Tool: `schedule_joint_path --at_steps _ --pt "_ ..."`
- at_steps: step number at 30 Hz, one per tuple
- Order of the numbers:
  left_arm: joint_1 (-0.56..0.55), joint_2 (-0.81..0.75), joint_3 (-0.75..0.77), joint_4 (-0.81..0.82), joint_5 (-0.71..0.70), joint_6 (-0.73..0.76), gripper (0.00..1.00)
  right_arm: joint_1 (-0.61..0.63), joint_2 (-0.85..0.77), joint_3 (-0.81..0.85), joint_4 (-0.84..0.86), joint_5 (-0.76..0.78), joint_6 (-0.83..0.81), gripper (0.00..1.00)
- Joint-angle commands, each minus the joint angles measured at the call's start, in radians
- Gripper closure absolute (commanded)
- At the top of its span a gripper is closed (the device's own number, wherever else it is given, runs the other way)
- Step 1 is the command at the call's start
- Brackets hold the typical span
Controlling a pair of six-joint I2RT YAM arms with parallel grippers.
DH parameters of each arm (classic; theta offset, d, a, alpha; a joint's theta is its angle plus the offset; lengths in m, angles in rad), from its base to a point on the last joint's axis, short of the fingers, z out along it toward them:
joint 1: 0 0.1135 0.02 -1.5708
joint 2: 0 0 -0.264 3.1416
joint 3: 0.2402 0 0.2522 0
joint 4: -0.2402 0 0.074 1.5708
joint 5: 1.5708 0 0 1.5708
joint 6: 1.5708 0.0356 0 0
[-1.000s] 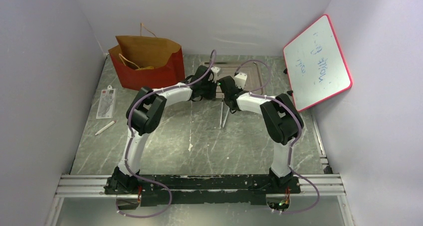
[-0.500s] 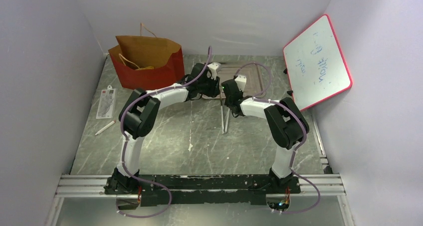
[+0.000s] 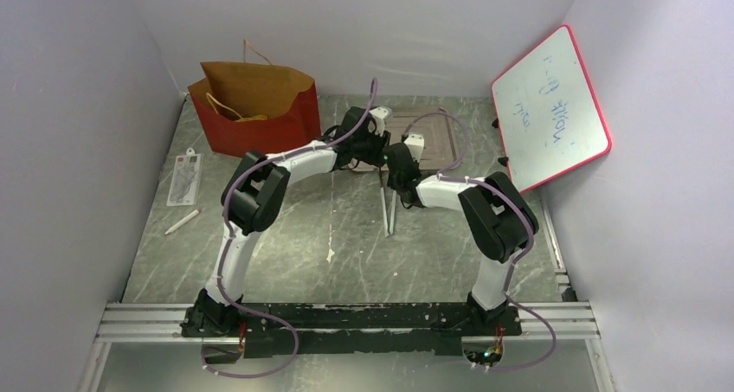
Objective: Take the fake bread out of the paper bag
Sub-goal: Adjust the clamp in the container.
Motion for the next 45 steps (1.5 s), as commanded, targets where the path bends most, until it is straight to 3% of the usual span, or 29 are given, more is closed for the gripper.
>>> schedule_joint_path --at_steps 1,16,18,22,23,34,45 --pt "-0.016 0.038 0.078 -0.072 -0.042 0.021 0.52 0.019 -0.026 -0.01 0.012 0.023 -0.011 1.0" --pt "-0.049 0.127 0.164 -0.267 -0.256 0.048 0.53 0.032 -0.039 0.005 -0.018 0.076 -0.001 1.0" --pt "-0.051 0.132 0.163 -0.268 -0.269 0.05 0.59 0.034 -0.038 0.009 -0.024 0.082 0.001 1.0" --pt "-0.051 0.126 0.155 -0.262 -0.292 0.052 0.91 0.034 -0.027 0.023 -0.052 0.102 0.014 1.0" --pt "-0.052 0.125 0.155 -0.26 -0.297 0.055 0.93 0.034 -0.023 0.029 -0.061 0.109 0.017 1.0" --pt "-0.011 0.029 0.051 -0.241 -0.468 0.034 0.93 -0.05 -0.028 0.069 -0.119 0.147 0.027 1.0" --pt "0.124 -0.08 -0.127 -0.203 -0.48 -0.015 0.93 -0.241 -0.083 0.053 -0.128 0.115 -0.003 1.0"
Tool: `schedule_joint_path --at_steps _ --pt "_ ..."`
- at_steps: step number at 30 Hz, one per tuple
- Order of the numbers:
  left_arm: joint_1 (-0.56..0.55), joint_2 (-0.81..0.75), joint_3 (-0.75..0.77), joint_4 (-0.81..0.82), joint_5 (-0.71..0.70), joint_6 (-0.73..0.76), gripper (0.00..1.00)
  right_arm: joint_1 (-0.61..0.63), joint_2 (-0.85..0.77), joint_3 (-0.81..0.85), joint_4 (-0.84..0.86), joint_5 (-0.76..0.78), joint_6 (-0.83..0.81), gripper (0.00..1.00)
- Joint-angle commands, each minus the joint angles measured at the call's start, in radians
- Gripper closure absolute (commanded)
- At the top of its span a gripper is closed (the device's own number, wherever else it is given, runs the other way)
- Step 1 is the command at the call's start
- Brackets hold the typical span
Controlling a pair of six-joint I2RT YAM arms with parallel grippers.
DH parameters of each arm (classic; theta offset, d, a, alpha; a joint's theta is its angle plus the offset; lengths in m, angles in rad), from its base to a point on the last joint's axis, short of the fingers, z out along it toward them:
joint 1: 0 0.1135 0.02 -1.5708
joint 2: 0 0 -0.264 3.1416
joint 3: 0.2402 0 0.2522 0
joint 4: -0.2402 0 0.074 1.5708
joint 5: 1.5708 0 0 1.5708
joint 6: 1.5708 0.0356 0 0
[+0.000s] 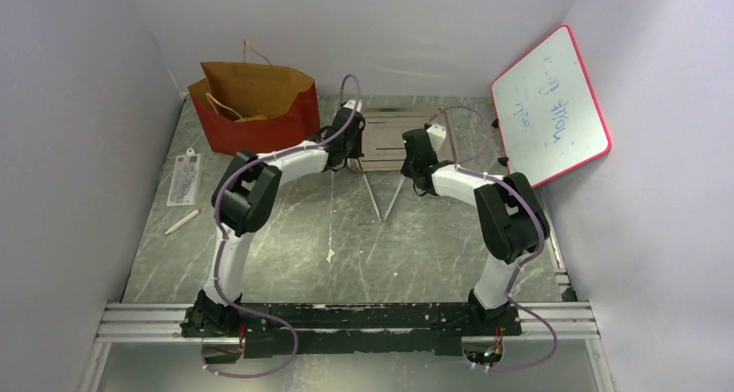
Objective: Take the fake bread out of the paper bag
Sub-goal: Adjust the clamp in the container.
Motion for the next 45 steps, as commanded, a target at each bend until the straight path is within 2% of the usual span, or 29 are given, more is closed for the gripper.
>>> schedule_joint_path --at_steps 1,5,9,13,23,26,29,31,34,40,42,45 --pt "0.094 -0.054 -0.088 -0.15 -0.051 0.163 0.93 -0.123 -0.042 0.008 -0.037 0.157 -0.088 1.0" --pt "0.095 -0.052 -0.087 -0.112 -0.006 0.18 0.93 -0.129 -0.027 0.04 -0.023 0.124 -0.102 1.0" --pt "0.065 0.002 0.027 -0.124 0.037 0.206 0.93 -0.126 0.036 0.116 -0.026 0.066 -0.134 1.0" --pt "0.05 0.074 0.123 -0.132 0.065 0.208 0.9 -0.118 0.071 0.144 0.042 -0.019 -0.191 1.0" --pt "0.05 0.135 0.258 -0.147 0.129 0.18 0.55 -0.078 0.213 0.245 0.075 -0.06 -0.277 1.0" --pt "0.05 0.104 0.271 -0.148 0.132 0.179 0.37 -0.075 0.219 0.255 0.088 -0.062 -0.293 0.98" --pt "0.05 0.06 0.29 -0.161 0.129 0.186 0.35 -0.074 0.248 0.274 0.082 -0.059 -0.304 0.95" --pt "0.05 0.029 0.299 -0.167 0.126 0.19 0.34 -0.074 0.253 0.283 0.078 -0.064 -0.309 0.88" --pt "0.048 -0.014 0.315 -0.178 0.127 0.192 0.33 -0.07 0.251 0.29 0.075 -0.07 -0.315 0.65" --pt "0.03 -0.057 0.374 -0.226 0.105 0.214 0.31 -0.058 0.217 0.293 0.067 -0.064 -0.324 0.36" --pt "0.016 -0.081 0.388 -0.237 0.087 0.224 0.31 -0.051 0.18 0.283 0.071 -0.052 -0.331 0.29" --pt "-0.006 -0.145 0.396 -0.241 0.043 0.247 0.31 -0.038 0.129 0.263 0.075 -0.032 -0.346 0.24"
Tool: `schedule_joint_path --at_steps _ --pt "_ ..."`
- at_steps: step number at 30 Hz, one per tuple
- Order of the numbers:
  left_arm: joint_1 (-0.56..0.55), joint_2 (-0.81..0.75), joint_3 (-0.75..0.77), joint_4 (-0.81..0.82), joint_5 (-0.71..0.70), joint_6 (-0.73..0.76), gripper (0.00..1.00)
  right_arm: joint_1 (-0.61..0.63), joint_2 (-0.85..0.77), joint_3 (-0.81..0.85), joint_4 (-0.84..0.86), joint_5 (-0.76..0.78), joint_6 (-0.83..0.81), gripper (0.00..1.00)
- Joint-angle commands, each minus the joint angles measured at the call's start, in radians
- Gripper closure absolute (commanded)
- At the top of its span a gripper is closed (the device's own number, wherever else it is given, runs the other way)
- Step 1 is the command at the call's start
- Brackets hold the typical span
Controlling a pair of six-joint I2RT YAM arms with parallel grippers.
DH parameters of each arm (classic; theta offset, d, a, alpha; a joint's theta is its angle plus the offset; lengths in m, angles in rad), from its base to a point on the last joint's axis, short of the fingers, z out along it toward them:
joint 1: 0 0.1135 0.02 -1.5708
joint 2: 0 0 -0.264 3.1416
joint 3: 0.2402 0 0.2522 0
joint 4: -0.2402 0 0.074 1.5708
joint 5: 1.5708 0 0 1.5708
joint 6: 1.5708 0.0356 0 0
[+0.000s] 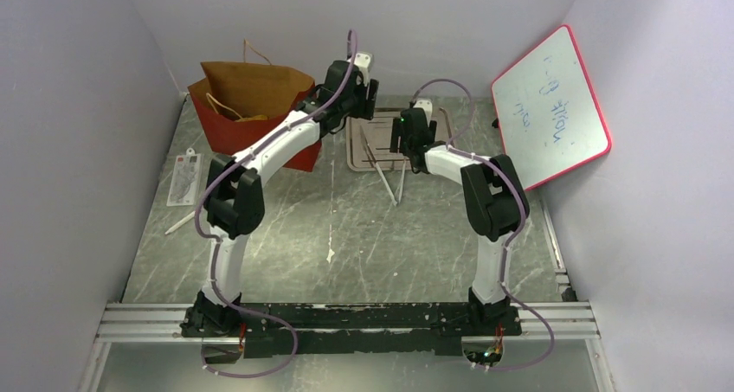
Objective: Take the fake bread out of the paper bag
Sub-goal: Adjust the paper bag at the center of the board.
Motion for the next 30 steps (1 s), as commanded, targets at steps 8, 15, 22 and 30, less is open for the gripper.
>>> schedule_joint_path --at_steps 8,15,22,30 --pt "-0.057 -0.449 -0.164 0.088 -0.213 0.1 0.3 0.069 -0.292 -0.146 0.069 0.098 -0.019 0.18" --pt "-0.057 -0.725 -0.527 0.376 -0.21 0.201 0.0 0.091 -0.381 -0.19 0.127 0.098 -0.023 0.33" --pt "-0.053 -0.765 -0.529 0.317 -0.201 0.207 0.01 0.089 -0.399 -0.138 0.103 0.057 -0.02 0.36" --pt "0.07 -0.706 -0.207 -0.16 -0.431 -0.27 0.01 0.094 -0.411 -0.159 0.081 0.008 -0.068 0.29"
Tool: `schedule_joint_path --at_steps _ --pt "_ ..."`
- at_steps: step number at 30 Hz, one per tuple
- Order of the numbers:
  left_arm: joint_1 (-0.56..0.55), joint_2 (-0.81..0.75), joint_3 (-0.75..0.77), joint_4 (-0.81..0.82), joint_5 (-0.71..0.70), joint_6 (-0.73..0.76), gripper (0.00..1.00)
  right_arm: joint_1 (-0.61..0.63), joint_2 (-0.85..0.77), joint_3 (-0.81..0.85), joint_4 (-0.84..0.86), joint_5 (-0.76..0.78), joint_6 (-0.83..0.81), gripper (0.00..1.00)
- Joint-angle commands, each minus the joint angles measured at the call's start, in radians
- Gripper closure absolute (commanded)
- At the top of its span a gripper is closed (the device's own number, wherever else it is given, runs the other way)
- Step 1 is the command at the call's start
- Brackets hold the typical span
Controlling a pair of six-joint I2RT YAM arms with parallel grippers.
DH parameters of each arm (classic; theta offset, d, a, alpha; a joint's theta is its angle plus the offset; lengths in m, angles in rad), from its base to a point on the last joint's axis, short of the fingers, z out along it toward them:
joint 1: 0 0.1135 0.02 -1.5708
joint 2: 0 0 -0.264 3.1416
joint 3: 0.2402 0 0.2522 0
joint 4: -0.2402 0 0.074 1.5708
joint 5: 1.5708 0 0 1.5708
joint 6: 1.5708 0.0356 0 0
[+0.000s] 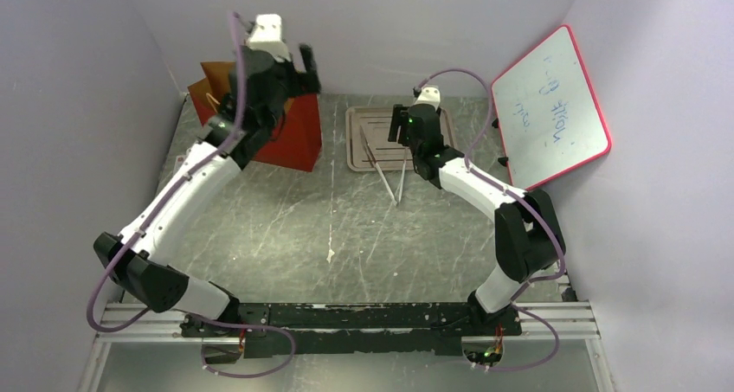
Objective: Take the fake bread out of the paper bag
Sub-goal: Adjust the paper bag at the center of the board.
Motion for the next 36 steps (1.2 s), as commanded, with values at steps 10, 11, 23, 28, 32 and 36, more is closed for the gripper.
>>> schedule_joint_path --at_steps 10,11,23,28,32,36 --pt "0.18 -0.178 -0.103 -0.423 -0.091 -1.208 0.01 0.008 -0.073 -0.094 0.05 -0.072 -0.032 0.26" --pt "0.184 -0.168 -0.094 -0.475 -0.098 -1.279 0.01 0.009 -0.074 -0.1 0.052 -0.076 -0.032 0.26" --pt "0.228 -0.053 -0.012 -0.632 -0.163 -1.492 0.01 0.023 -0.049 -0.12 0.074 -0.108 -0.022 0.25" --pt "0.28 0.021 0.026 -0.668 -0.131 -1.444 0.01 0.024 -0.033 -0.117 0.078 -0.114 -0.021 0.25" --pt "0.317 0.073 0.03 -0.661 -0.1 -1.408 0.01 0.028 -0.026 -0.111 0.077 -0.117 -0.024 0.25" --pt "0.336 0.103 0.039 -0.653 -0.064 -1.369 0.01 0.028 -0.018 -0.104 0.074 -0.116 -0.029 0.24"
